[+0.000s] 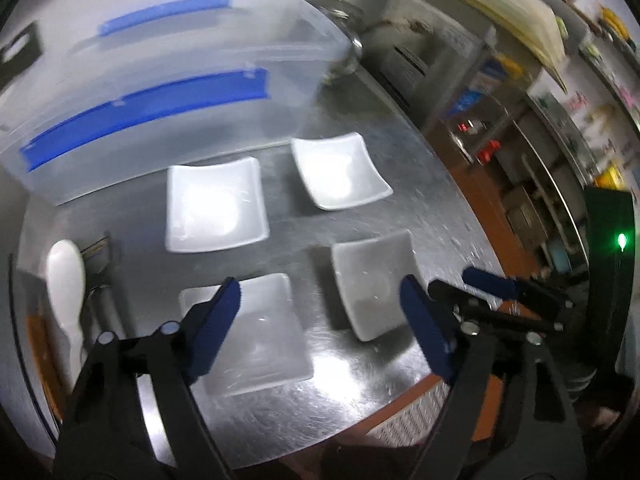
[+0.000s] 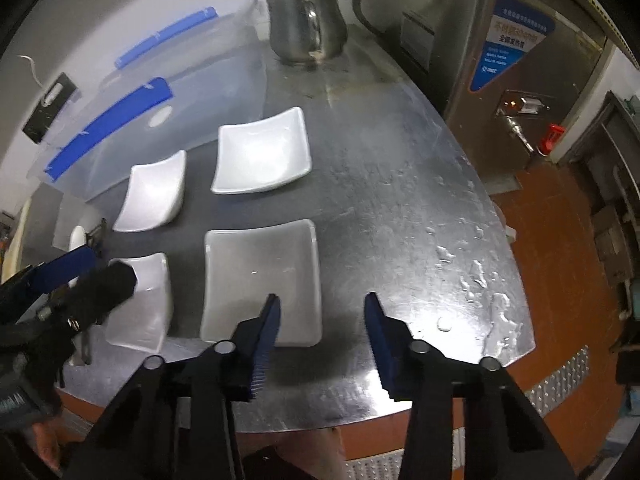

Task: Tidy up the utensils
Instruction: 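Close the left and right grippers on opposite edges of a white square dish, then lift the dish with both grippers, lower it into the clear box, open both, then close the left and right grippers on a second white square dish, then carry the second dish with both grippers into the clear box and release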

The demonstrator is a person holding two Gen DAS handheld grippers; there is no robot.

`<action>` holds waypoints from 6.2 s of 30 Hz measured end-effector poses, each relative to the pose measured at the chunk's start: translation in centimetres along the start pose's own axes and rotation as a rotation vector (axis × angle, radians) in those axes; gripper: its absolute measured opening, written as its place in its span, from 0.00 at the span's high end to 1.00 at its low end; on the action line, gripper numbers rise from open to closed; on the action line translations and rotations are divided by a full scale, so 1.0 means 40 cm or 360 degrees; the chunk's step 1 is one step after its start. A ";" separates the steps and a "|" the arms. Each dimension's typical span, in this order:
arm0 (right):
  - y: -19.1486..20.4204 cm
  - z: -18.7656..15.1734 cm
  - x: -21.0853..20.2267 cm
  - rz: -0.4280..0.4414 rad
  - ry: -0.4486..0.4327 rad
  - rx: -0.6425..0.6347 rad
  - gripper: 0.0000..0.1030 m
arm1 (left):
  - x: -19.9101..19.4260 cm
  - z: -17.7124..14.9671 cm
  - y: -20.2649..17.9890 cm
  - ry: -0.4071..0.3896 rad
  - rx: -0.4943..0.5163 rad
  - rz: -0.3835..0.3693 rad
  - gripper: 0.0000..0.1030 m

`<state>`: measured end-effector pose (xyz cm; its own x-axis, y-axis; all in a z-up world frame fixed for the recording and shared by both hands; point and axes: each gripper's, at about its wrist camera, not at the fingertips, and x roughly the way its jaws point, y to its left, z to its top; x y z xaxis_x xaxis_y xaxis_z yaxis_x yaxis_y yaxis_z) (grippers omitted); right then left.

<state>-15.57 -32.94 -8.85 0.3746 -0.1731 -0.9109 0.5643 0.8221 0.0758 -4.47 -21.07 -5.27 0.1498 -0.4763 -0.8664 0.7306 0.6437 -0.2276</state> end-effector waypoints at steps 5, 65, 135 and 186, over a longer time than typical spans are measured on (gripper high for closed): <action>-0.029 0.028 0.033 0.0060 0.0050 -0.0019 0.70 | 0.050 0.011 -0.028 0.0064 -0.0043 -0.0023 0.42; 0.230 0.548 -0.131 0.0410 -0.0344 -0.0576 0.90 | -0.103 0.397 0.128 -0.0306 -0.0183 0.0011 0.91; -0.066 0.369 0.264 0.0303 0.0204 -0.0169 0.66 | 0.266 0.225 0.088 0.0239 -0.0234 0.0074 0.68; 0.362 0.871 0.361 0.0219 0.0266 -0.0425 0.92 | 0.329 0.737 0.461 0.0369 -0.0147 0.0014 0.90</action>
<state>23.64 -42.45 -6.78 0.2955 0.0226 -0.9551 0.2958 0.9484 0.1140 30.61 -33.14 -7.76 -0.0087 -0.3273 -0.9449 0.6642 0.7045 -0.2501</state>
